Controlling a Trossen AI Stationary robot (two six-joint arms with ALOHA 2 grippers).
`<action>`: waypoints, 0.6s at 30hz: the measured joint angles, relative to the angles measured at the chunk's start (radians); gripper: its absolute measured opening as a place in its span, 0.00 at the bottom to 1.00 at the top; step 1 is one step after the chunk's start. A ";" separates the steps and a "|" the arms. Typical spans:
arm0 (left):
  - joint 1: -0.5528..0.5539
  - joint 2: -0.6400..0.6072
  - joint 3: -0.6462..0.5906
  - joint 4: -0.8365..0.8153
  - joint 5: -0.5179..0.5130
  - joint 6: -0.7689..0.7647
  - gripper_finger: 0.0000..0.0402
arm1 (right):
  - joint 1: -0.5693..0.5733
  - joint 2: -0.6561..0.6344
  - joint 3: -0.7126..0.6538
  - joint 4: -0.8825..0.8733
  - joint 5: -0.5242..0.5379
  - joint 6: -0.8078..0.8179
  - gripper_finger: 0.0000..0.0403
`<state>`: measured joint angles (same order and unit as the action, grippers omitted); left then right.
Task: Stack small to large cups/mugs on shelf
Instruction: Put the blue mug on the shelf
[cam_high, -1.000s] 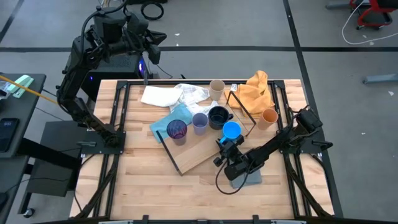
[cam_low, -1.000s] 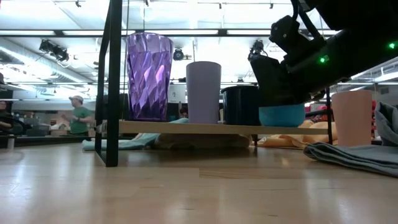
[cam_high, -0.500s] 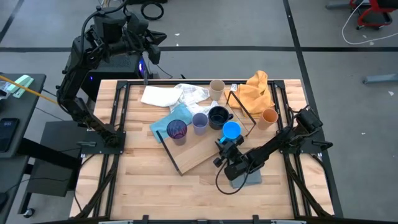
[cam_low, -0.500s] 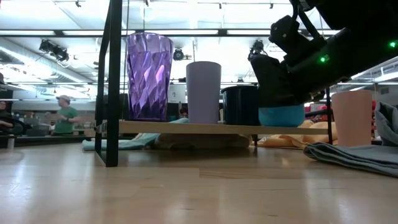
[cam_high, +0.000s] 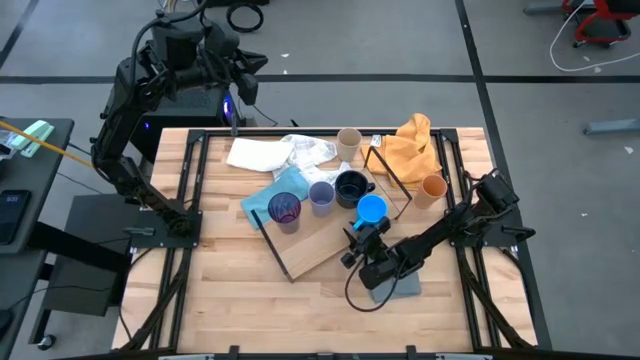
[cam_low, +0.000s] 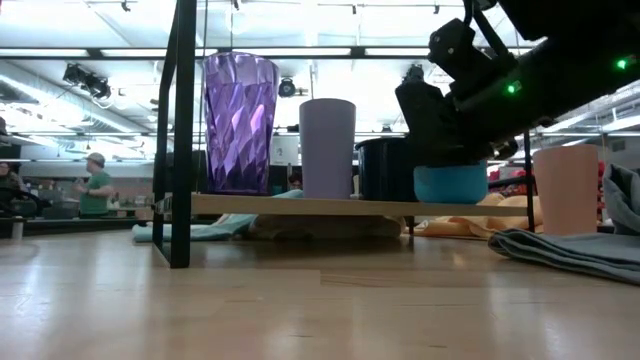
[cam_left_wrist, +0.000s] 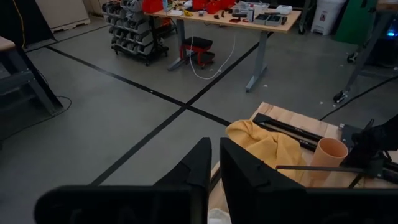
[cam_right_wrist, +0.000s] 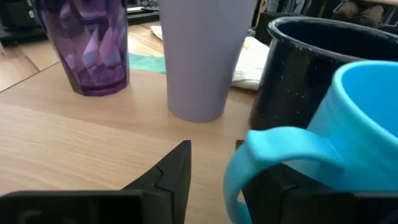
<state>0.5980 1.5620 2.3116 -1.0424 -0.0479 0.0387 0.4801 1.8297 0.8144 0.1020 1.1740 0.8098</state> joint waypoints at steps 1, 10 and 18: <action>0.000 0.000 0.000 -0.002 0.000 0.000 0.11 | 0.000 0.000 0.004 -0.001 0.000 -0.008 0.33; 0.000 0.000 0.000 -0.003 0.000 0.001 0.10 | 0.001 0.000 0.012 -0.113 0.003 0.075 0.32; 0.000 0.000 0.000 -0.003 0.000 0.011 0.11 | 0.018 0.000 0.012 -0.122 0.003 0.115 0.32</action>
<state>0.5982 1.5620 2.3116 -1.0457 -0.0479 0.0493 0.4981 1.8294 0.8261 -0.0195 1.1771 0.9249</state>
